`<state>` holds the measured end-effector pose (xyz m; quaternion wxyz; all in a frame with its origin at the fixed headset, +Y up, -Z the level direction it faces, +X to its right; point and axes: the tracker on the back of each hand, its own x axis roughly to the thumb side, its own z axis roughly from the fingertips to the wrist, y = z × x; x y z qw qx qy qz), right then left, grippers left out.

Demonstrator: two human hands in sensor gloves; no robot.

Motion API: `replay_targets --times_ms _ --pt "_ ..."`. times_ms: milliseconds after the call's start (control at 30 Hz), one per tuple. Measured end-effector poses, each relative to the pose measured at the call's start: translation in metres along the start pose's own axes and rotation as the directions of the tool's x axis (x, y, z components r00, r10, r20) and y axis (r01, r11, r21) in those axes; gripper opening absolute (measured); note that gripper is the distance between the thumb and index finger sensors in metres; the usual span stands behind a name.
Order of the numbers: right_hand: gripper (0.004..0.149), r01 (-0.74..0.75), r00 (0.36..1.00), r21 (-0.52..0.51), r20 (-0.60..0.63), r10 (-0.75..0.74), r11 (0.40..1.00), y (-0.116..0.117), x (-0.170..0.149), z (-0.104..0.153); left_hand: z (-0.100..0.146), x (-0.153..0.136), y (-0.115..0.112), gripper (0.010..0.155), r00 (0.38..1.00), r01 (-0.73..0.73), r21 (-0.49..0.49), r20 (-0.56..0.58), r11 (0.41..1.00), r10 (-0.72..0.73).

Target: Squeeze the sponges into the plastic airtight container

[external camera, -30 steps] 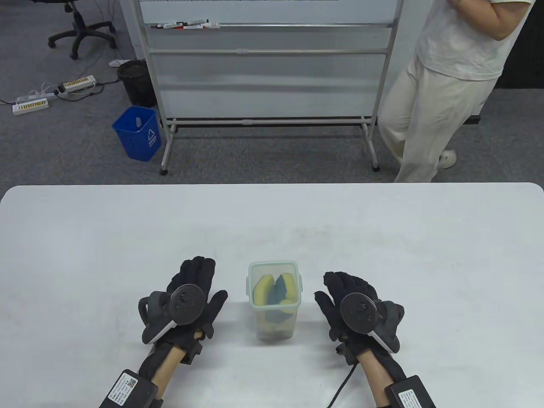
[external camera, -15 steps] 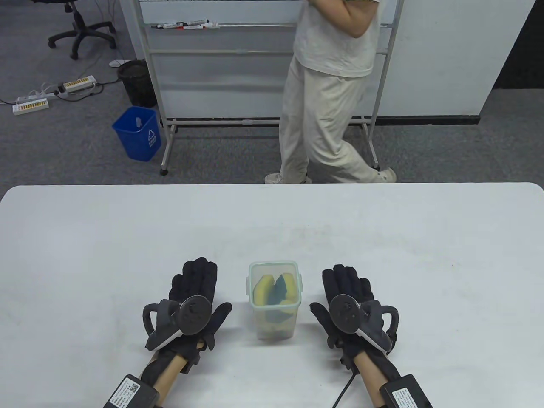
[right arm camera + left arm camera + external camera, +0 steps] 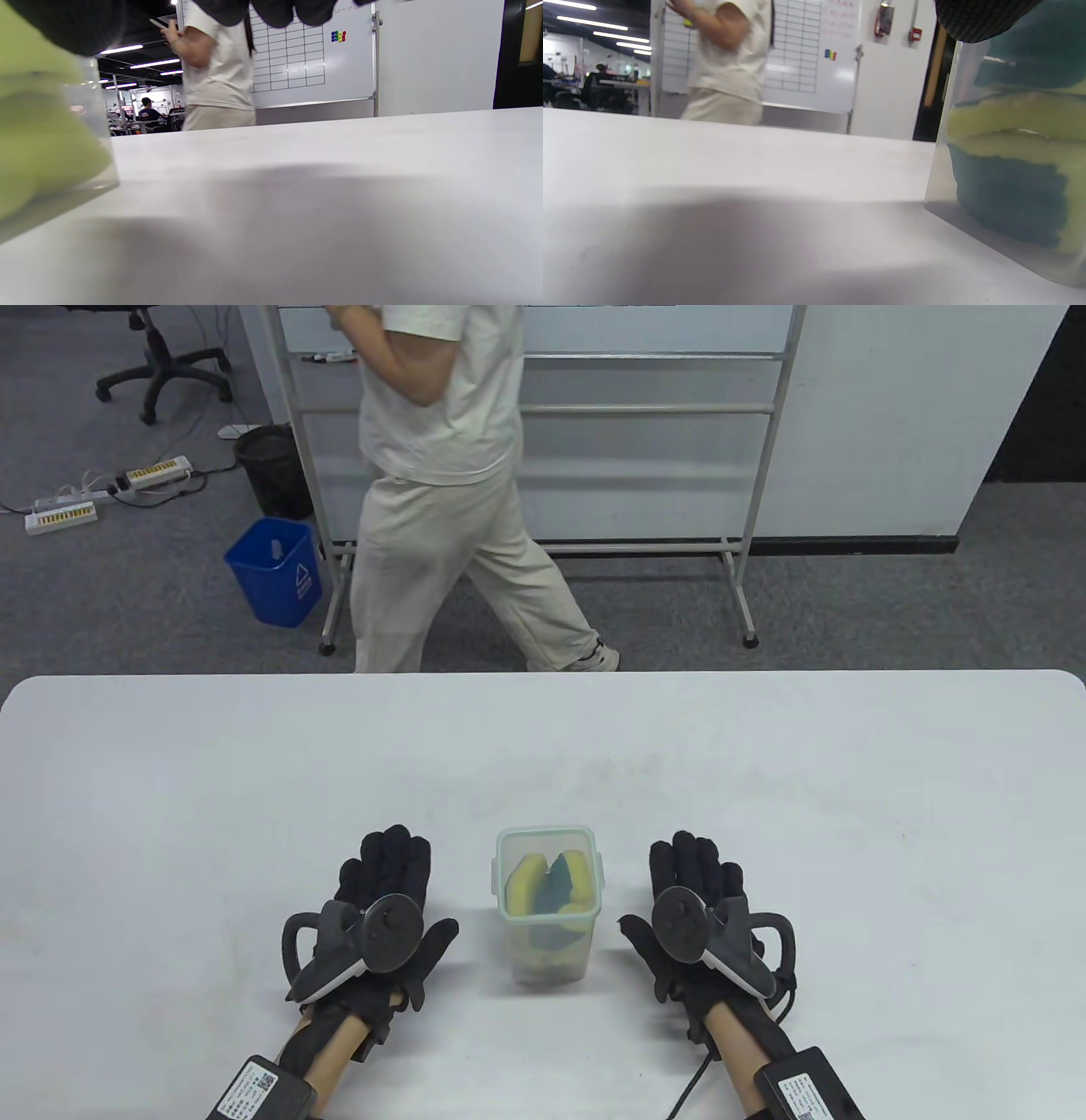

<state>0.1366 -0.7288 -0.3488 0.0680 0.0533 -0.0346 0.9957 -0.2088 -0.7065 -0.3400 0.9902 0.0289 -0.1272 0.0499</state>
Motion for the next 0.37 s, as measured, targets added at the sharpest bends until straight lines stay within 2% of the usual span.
replay_targets --times_ms 367 --pt "0.089 -0.004 1.0 0.011 -0.015 0.004 1.0 -0.0014 -0.0001 0.0023 0.0003 0.0013 -0.0009 0.089 1.0 0.006 -0.015 -0.001 1.0 -0.006"
